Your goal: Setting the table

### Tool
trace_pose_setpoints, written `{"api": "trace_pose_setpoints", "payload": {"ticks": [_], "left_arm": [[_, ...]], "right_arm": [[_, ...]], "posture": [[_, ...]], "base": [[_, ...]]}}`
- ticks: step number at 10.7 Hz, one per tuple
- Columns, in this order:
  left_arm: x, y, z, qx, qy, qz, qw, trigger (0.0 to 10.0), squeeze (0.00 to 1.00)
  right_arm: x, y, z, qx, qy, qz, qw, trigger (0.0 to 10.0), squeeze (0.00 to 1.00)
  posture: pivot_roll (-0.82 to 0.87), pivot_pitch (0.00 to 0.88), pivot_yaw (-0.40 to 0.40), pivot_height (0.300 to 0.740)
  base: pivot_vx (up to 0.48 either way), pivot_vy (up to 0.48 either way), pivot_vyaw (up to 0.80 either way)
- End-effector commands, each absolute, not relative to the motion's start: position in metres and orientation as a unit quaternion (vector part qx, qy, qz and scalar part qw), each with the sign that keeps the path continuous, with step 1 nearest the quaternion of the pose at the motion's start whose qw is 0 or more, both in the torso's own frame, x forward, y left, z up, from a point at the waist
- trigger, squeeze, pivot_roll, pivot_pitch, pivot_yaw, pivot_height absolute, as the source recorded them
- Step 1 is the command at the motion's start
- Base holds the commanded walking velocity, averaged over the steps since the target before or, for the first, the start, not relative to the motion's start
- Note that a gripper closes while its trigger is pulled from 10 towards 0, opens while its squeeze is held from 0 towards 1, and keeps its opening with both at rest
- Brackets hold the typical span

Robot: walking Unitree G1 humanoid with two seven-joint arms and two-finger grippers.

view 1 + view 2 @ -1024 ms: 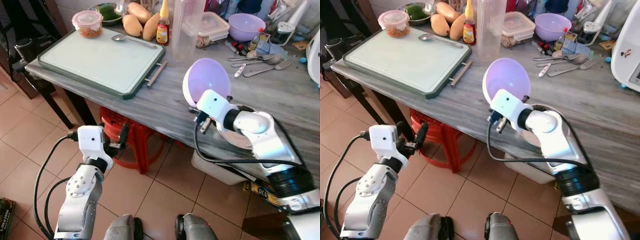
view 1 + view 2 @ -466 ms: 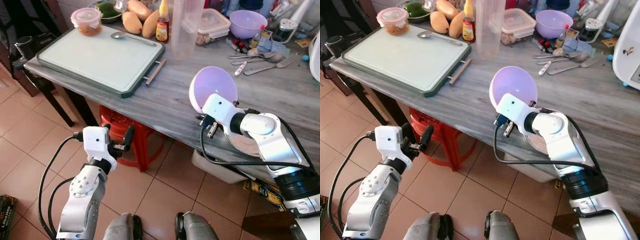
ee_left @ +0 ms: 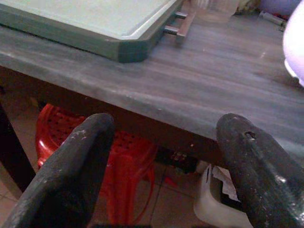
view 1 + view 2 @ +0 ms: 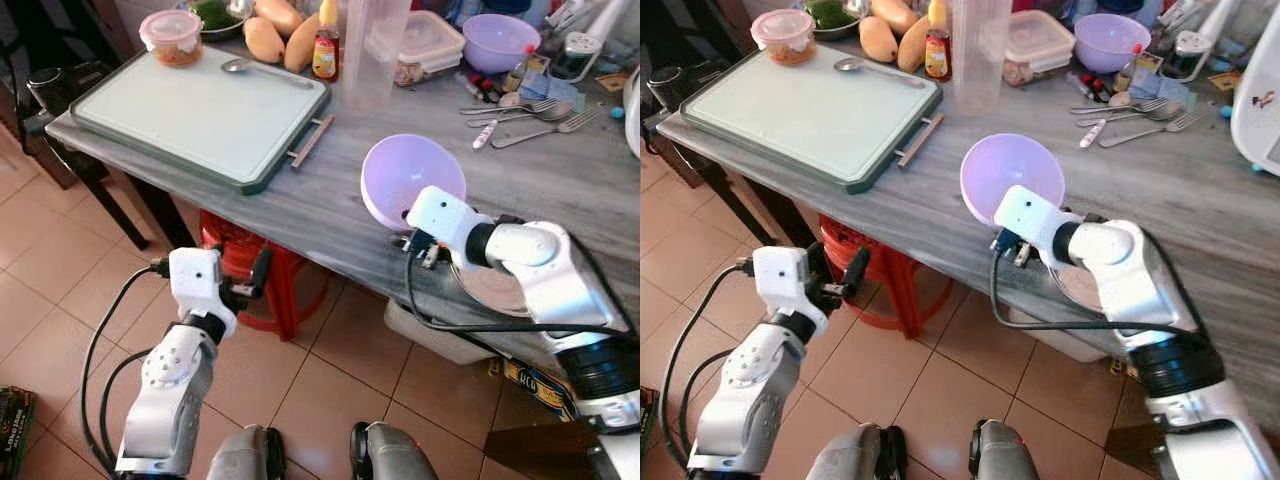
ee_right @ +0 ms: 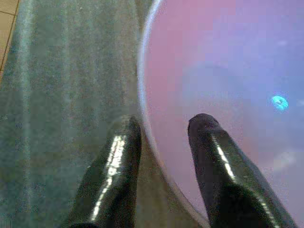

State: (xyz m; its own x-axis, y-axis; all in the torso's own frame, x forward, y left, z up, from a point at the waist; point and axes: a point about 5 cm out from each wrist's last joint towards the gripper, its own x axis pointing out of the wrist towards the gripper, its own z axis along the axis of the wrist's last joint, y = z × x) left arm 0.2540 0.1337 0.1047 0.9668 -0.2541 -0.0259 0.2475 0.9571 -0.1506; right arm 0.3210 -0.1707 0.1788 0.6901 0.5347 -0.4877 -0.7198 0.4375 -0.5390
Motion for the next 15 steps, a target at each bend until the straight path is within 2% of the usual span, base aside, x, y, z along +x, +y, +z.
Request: {"api": "trace_pose_setpoints", "payload": {"ticks": [1, 2, 3, 4, 5, 8, 10, 14, 15], "left_arm": [[0.254, 0.133, 0.102, -0.073, 0.03, -0.128, 0.989, 10.0, 0.0], [0.255, 0.132, 0.102, -0.073, 0.031, -0.129, 0.988, 10.0, 0.0], [0.256, 0.132, 0.101, -0.073, 0.032, -0.129, 0.988, 10.0, 0.0], [0.257, 0.131, 0.101, -0.073, 0.033, -0.128, 0.989, 10.0, 0.0], [0.258, 0.131, 0.101, -0.073, 0.032, -0.129, 0.988, 10.0, 0.0], [0.26, 0.131, 0.101, -0.074, 0.029, -0.128, 0.989, 10.0, 0.0], [0.262, 0.131, 0.102, -0.076, 0.026, -0.124, 0.989, 10.0, 0.0], [0.262, 0.131, 0.101, -0.076, 0.026, -0.129, 0.988, 10.0, 0.0], [0.262, 0.131, 0.101, -0.076, 0.025, -0.127, 0.989, 10.0, 0.0]], "right_arm": [[0.322, -0.169, 0.188, -0.385, 0.111, 0.379, 0.834, 10.0, 1.0], [0.324, -0.17, 0.196, -0.382, 0.106, 0.374, 0.839, 10.0, 0.71], [0.325, -0.17, 0.198, -0.376, 0.104, 0.373, 0.842, 10.0, 0.67], [0.326, -0.171, 0.2, -0.374, 0.103, 0.374, 0.842, 10.0, 0.16], [0.328, -0.17, 0.204, -0.375, 0.096, 0.371, 0.844, 10.0, 0.0], [0.333, -0.163, 0.22, -0.352, 0.045, 0.339, 0.871, 10.0, 0.0], [0.329, -0.154, 0.22, -0.301, -0.005, 0.288, 0.909, 10.0, 0.0], [0.314, -0.141, 0.21, -0.249, -0.033, 0.265, 0.931, 10.0, 0.0], [0.307, -0.145, 0.213, -0.231, -0.075, 0.179, 0.953, 10.0, 0.0]], "posture": [[-0.07, 0.167, 0.024, 0.74], [-0.07, 0.16, 0.023, 0.74], [-0.08, 0.157, 0.023, 0.74], [-0.07, 0.151, 0.024, 0.74], [-0.07, 0.146, 0.025, 0.74], [-0.07, 0.138, 0.025, 0.74], [-0.07, 0.13, 0.021, 0.74], [-0.09, 0.13, 0.023, 0.74], [-0.08, 0.136, 0.018, 0.74]], "base": [[0.0, 0.0, 0.0], [0.0, 0.0, 0.0], [0.0, 0.0, 0.0], [0.0, 0.0, 0.0], [0.0, 0.0, 0.0], [0.0, 0.0, 0.0], [0.0, 0.0, 0.0], [0.0, 0.0, 0.0], [0.0, 0.0, 0.0]]}}
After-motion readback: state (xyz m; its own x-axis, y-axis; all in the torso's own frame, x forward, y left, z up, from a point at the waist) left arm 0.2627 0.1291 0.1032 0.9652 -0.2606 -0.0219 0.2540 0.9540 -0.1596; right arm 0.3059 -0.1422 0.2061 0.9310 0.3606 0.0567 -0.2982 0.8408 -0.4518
